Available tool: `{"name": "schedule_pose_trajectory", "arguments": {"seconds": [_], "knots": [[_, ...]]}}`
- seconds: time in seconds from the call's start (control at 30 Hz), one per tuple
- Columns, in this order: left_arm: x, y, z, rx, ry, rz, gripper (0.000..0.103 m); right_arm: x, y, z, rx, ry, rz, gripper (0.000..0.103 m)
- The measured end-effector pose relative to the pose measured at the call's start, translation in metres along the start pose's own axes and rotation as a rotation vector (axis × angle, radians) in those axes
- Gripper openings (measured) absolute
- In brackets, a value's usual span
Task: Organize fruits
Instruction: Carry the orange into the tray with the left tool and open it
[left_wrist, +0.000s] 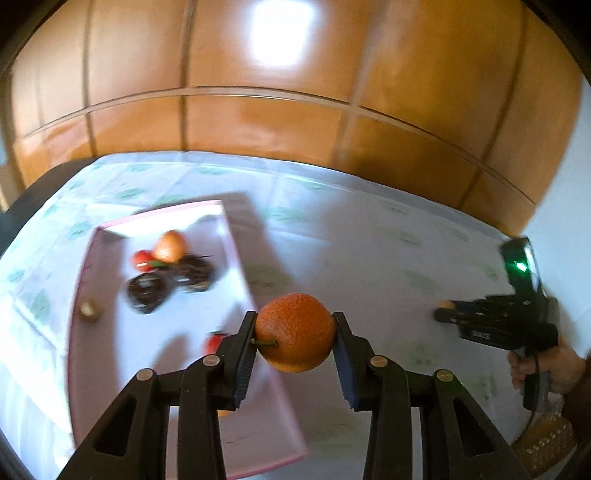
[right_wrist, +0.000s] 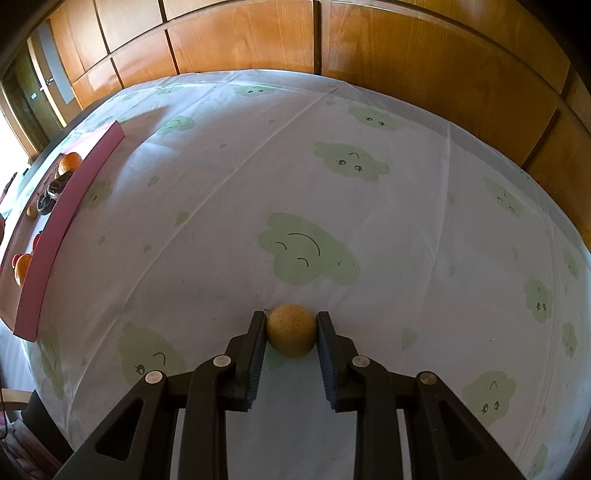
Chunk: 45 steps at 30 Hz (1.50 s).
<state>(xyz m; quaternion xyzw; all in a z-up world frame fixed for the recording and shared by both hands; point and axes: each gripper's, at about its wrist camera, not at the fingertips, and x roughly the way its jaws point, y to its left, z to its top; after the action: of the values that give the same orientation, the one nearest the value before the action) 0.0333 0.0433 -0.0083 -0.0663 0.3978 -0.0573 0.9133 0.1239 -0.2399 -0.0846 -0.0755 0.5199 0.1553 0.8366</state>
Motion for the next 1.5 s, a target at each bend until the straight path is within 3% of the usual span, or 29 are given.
{"name": "schedule_pose_trajectory", "arguments": {"seconds": [0.33, 0.6, 1.1, 1.2, 1.5], "knots": [[-0.015, 0.100, -0.008, -0.229, -0.010, 0.143, 0.039, -0.002, 0.004, -0.001, -0.003, -0.004, -0.010, 0.027], [-0.003, 0.139, -0.003, -0.346, 0.017, 0.162, 0.039, -0.002, 0.004, -0.001, -0.003, -0.003, -0.013, 0.027], [0.039, 0.132, -0.014, -0.289, 0.124, 0.223, 0.040, -0.002, 0.004, -0.001, -0.006, -0.004, -0.021, 0.027], [0.032, 0.131, -0.013, -0.289, 0.089, 0.223, 0.047, -0.002, 0.005, -0.002, -0.007, -0.005, -0.024, 0.027], [0.023, 0.112, -0.013, -0.197, 0.053, 0.267, 0.047, -0.002, 0.008, -0.003, -0.008, -0.007, -0.034, 0.027]]}}
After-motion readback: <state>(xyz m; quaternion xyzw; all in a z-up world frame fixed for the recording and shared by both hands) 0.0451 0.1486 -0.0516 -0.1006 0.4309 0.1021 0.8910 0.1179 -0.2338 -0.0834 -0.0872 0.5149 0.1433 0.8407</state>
